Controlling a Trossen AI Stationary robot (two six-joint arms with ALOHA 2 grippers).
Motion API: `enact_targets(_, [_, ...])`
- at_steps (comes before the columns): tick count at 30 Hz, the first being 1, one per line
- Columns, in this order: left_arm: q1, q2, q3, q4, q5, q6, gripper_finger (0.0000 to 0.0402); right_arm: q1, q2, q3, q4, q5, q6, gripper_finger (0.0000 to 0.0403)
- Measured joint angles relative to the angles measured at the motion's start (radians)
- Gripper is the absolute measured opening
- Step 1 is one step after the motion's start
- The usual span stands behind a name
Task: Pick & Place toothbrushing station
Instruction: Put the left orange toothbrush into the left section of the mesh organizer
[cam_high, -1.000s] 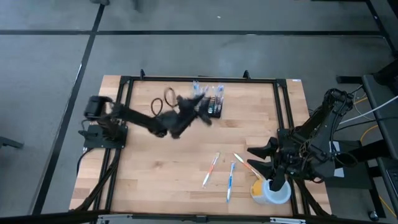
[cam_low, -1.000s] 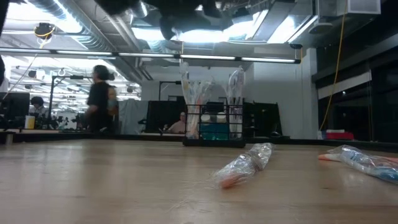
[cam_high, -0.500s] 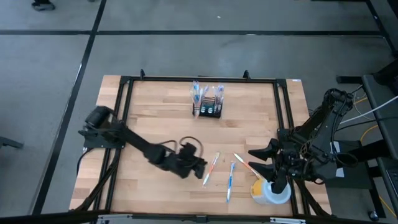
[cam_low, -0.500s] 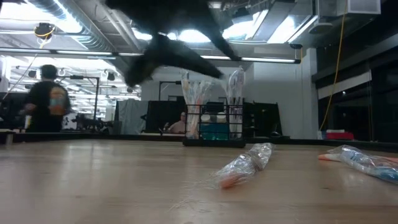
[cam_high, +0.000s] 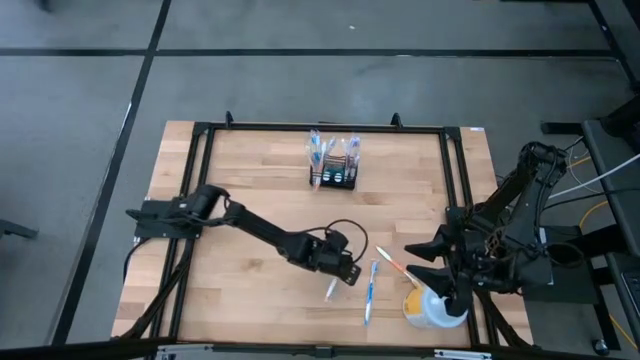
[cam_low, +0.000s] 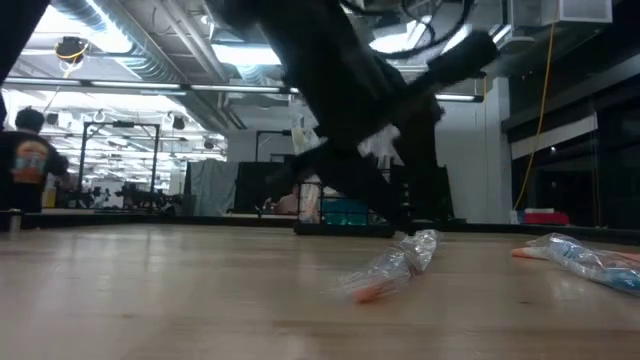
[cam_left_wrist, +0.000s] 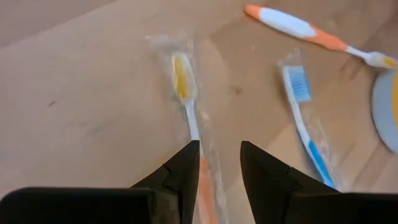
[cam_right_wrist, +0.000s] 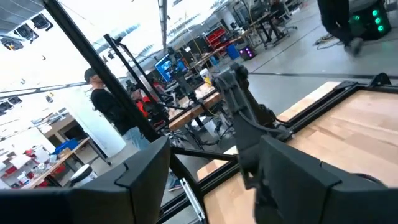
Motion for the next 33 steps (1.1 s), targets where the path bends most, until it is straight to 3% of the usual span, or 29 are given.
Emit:
enact_targets(11, [0.064, 0.078, 0.012, 0.060, 0.057, -0.043, 0.0103, 0.026, 0.000, 0.000, 0.031, 0.026, -0.035, 0.0251])
enact_targets(16, [0.084, 0.092, 0.011, 0.055, 0.056, -0.045, 0.0019, 0.027, 0.000, 0.000, 0.041, 0.026, -0.036, 0.0251])
enact_targets(19, [0.101, 0.088, 0.009, 0.067, 0.021, -0.032, 0.0006, 0.027, 0.000, 0.000, 0.048, 0.026, -0.040, 0.0251])
enact_targets(23, [0.121, 0.054, -0.002, 0.131, -0.072, 0.035, 0.0002, 0.027, 0.000, 0.000, 0.051, 0.020, -0.044, 0.0251])
enact_targets(26, [0.125, -0.034, -0.002, 0.216, -0.208, 0.132, 0.0002, 0.032, 0.000, 0.000, 0.051, 0.018, -0.048, 0.0251])
enact_targets(30, [0.118, -0.177, 0.006, 0.325, -0.422, 0.345, 0.0002, 0.038, 0.000, 0.000, 0.051, 0.026, -0.059, 0.0251])
enact_targets(33, [0.114, -0.259, 0.002, 0.398, -0.525, 0.550, 0.0002, 0.038, 0.000, 0.000, 0.051, 0.026, -0.065, 0.0251])
